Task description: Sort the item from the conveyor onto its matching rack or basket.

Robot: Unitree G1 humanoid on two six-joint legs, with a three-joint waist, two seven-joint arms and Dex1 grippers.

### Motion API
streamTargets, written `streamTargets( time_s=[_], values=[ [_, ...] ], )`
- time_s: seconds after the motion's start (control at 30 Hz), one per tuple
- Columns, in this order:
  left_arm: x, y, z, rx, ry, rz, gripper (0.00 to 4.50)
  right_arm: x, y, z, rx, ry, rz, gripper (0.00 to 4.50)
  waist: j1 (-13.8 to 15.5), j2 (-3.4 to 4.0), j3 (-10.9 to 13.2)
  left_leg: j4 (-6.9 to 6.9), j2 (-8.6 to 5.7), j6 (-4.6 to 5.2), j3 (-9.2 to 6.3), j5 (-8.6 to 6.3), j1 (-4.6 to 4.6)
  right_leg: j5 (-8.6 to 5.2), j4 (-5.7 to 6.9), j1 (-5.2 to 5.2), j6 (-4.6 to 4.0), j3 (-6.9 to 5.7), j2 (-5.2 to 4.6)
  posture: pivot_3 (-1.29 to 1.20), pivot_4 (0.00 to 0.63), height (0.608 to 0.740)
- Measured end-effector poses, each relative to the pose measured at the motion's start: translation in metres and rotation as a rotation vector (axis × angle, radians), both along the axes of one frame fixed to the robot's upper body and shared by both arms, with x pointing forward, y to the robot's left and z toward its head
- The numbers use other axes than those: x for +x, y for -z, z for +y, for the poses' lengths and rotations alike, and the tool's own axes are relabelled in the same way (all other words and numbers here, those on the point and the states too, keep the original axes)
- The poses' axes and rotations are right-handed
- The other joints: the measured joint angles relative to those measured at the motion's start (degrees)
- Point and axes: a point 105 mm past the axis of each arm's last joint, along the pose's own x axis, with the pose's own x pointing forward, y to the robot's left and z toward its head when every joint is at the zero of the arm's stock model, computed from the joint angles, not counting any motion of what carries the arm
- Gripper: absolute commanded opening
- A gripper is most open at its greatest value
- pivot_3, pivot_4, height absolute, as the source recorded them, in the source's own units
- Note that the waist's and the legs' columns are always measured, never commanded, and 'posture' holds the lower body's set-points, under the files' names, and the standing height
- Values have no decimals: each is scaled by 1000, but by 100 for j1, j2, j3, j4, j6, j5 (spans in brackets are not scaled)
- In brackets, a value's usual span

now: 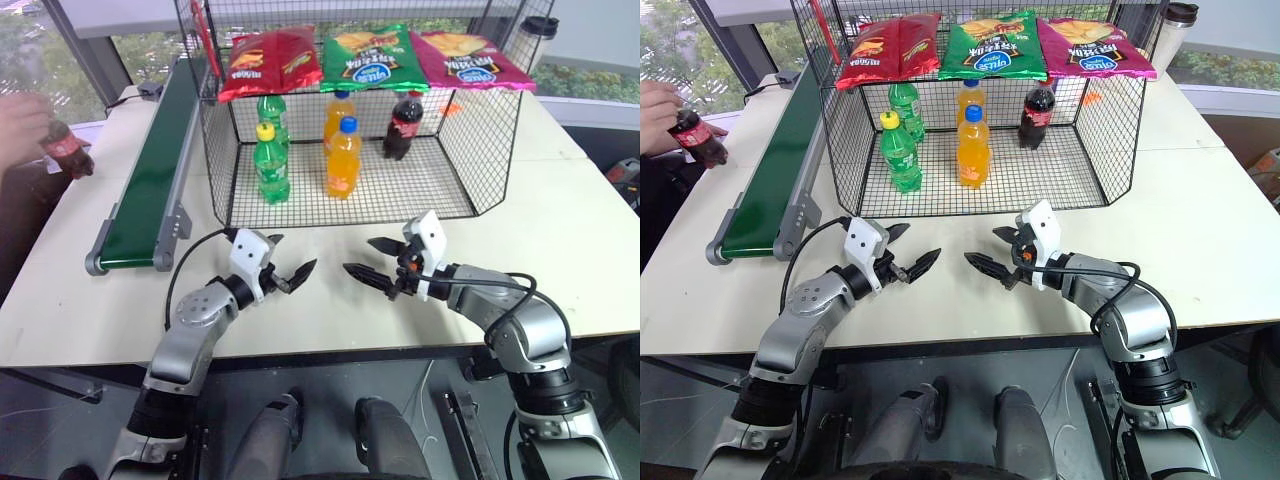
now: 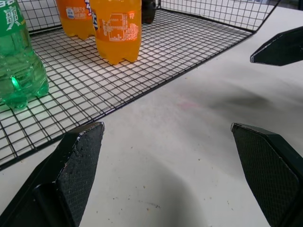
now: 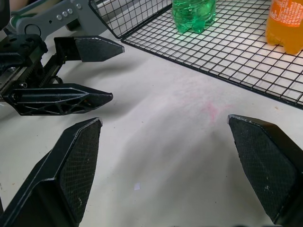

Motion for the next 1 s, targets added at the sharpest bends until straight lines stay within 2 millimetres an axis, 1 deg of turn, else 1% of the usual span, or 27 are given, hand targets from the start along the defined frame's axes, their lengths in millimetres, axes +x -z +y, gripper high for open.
streamTargets(
  time_s=[1.0],
  values=[
    [-1, 2, 2, 8, -6, 5, 4500, 0, 0, 1, 0, -6, -2, 4390, 0, 0, 0, 0, 0, 0, 0, 0, 0, 0, -1, 0, 0, 0, -1, 0, 150, 738]
  ],
)
